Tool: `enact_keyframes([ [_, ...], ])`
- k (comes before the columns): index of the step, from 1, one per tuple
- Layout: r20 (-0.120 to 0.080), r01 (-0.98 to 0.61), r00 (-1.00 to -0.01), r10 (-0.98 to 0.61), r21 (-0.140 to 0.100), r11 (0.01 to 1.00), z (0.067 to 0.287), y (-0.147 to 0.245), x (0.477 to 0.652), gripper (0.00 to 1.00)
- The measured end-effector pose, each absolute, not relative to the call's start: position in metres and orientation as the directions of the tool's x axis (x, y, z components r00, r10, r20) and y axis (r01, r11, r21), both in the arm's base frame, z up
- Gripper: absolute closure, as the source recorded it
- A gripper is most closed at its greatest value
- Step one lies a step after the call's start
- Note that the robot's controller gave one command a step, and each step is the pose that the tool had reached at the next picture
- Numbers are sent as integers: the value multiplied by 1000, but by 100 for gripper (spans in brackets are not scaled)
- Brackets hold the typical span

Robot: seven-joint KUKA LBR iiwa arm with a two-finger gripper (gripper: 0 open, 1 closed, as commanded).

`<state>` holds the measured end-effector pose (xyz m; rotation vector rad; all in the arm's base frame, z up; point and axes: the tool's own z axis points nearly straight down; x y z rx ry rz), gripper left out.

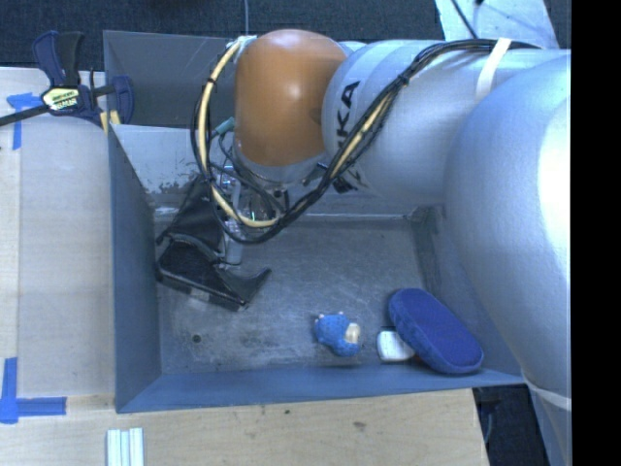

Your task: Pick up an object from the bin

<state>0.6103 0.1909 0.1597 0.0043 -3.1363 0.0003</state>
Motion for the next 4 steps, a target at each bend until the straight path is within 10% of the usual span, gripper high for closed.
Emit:
enact_keyframes([
  [1,1,-464,-886,-464,-1,886,68,148,616,0],
  [2,0,-783,-622,-783,-1,622,71,132,615,0],
  [3,6,-985,-174,-985,-3,174,72,160,560,0],
  [4,0,-968,250,-968,-6,-250,101,126,605,0],
])
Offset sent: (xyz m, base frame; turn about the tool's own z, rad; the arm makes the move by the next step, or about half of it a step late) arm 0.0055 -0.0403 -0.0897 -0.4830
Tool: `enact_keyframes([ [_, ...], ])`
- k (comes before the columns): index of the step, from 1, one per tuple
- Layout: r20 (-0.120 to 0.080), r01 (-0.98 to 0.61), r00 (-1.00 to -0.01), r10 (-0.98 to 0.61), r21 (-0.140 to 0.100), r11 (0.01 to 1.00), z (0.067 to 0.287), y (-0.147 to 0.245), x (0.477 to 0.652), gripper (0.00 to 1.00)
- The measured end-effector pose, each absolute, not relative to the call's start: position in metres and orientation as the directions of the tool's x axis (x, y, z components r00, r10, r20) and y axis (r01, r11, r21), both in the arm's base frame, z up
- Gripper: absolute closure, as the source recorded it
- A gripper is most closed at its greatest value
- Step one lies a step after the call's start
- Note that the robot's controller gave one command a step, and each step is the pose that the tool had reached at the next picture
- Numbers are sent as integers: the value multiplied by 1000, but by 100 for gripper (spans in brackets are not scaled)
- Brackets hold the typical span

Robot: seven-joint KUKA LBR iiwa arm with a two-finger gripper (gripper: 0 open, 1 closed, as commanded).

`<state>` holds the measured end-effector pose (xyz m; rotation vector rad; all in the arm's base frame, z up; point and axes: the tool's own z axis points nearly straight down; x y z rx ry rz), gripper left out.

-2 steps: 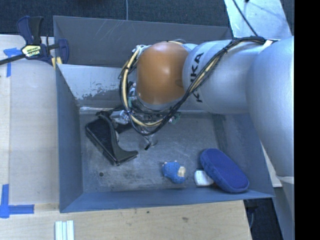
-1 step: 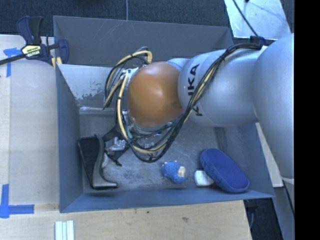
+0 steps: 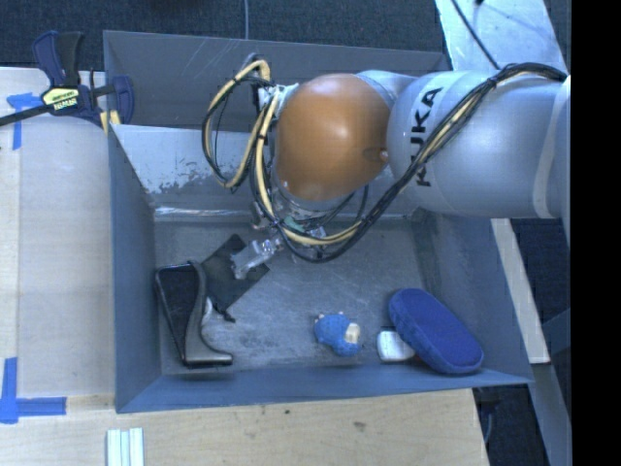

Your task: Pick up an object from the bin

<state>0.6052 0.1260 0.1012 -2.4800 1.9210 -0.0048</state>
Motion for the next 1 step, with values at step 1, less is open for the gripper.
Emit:
enact_keyframes([
  [1,-3,-832,555,-832,-2,-555,69,163,618,0],
])
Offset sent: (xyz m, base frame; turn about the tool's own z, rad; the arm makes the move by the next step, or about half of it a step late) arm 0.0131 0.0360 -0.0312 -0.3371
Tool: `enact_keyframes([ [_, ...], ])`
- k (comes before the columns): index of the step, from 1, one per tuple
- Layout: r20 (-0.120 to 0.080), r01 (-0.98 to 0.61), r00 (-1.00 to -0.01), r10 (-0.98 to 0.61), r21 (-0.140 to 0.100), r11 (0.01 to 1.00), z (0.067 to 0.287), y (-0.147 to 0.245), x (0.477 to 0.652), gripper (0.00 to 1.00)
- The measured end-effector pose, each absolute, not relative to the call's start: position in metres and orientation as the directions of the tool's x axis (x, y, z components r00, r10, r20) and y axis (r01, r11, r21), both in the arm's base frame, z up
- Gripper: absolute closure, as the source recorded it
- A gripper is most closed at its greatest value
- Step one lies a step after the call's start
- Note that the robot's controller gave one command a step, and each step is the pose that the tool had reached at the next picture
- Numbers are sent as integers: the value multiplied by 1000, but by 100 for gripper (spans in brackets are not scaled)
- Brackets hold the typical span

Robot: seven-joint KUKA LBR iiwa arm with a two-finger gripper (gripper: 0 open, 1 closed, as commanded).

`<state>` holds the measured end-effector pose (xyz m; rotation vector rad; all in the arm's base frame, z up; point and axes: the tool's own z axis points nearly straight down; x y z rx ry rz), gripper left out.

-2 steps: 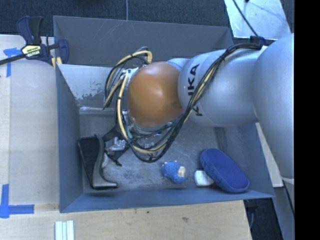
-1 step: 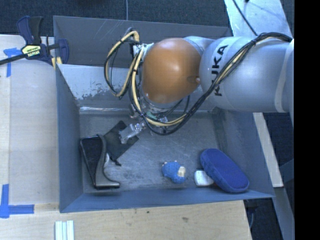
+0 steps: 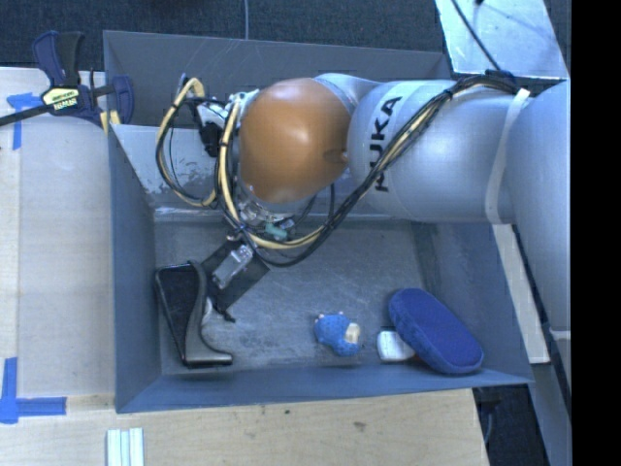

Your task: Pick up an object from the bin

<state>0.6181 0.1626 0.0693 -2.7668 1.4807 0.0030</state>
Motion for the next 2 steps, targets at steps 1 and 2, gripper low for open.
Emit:
enact_keyframes([
  [1,-4,-833,553,-833,-1,-553,71,163,618,100],
  [2,-4,-835,550,-835,-6,-550,102,165,619,100],
])
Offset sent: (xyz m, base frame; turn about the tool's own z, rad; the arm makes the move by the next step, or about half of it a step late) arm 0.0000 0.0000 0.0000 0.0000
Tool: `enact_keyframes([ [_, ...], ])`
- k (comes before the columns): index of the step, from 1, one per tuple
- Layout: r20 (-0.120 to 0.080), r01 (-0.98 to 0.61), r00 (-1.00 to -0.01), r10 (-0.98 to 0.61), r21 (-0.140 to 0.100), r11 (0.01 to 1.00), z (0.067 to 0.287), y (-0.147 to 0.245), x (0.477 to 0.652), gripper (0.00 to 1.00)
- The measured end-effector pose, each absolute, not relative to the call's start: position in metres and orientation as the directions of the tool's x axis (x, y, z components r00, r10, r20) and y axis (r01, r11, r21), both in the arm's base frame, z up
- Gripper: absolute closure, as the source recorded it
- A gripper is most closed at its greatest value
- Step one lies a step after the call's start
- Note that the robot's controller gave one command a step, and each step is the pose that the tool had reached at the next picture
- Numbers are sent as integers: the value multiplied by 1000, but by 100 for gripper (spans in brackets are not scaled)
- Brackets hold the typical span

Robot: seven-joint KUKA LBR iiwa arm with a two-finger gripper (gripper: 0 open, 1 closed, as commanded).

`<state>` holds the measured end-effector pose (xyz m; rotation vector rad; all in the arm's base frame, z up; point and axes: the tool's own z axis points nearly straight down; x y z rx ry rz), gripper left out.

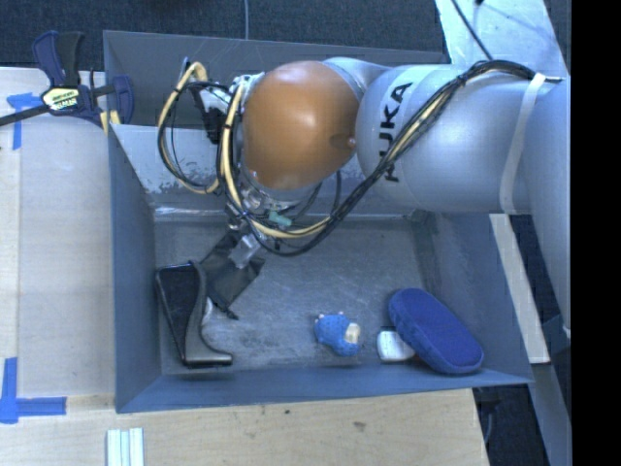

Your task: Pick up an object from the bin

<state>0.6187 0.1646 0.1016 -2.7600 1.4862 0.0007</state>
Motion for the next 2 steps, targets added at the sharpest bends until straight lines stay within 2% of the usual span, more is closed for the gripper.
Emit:
enact_keyframes([
  [2,-3,-837,547,-837,-4,-547,158,168,619,100],
])
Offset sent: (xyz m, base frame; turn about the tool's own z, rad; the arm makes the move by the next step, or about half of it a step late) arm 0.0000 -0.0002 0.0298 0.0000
